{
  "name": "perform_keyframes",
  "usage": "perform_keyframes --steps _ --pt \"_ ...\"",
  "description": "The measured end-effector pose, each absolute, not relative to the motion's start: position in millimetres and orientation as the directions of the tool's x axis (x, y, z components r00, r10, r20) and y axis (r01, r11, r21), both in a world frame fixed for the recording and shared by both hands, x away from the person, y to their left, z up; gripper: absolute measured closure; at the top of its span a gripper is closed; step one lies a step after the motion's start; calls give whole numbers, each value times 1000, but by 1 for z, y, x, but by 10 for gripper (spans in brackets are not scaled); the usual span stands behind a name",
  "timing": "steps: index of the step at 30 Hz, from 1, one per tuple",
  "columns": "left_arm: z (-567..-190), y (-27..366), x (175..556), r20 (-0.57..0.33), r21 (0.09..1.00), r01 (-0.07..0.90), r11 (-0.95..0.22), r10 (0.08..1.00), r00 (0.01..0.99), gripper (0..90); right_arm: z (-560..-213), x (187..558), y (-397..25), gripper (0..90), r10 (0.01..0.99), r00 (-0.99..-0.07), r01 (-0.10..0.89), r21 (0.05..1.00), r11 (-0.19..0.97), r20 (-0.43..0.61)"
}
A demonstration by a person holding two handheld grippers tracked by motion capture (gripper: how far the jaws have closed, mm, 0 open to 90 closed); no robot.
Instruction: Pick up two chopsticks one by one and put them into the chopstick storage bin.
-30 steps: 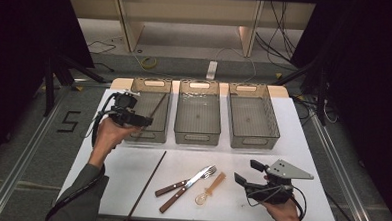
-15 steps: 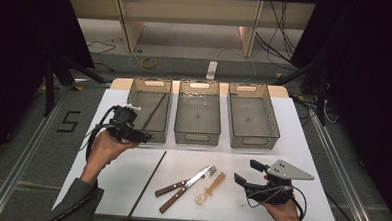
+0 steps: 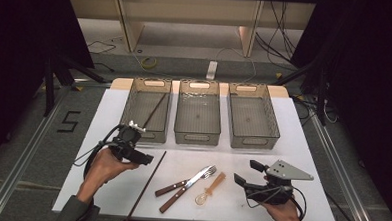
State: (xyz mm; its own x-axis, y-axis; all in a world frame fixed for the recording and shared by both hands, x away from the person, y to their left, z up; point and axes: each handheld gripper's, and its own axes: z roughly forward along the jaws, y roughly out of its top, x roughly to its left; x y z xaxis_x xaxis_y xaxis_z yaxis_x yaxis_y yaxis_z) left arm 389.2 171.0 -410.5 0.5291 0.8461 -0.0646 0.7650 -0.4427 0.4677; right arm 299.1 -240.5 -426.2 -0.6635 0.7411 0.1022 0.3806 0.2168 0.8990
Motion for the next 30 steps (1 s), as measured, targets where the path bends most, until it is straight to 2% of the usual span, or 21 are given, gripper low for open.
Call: perform_keyframes --steps 15,24,30 --pt "-432 164 370 -72 378 786 -489 831 552 217 -426 299 -239 271 737 -668 380 897 224 99" --pt "-444 158 362 -65 328 788 -521 819 570 277 -426 299 -239 271 737 -668 380 897 224 99" --pt "-449 156 358 -65 308 781 -543 807 587 355 -426 299 -239 271 736 -670 378 898 226 97"
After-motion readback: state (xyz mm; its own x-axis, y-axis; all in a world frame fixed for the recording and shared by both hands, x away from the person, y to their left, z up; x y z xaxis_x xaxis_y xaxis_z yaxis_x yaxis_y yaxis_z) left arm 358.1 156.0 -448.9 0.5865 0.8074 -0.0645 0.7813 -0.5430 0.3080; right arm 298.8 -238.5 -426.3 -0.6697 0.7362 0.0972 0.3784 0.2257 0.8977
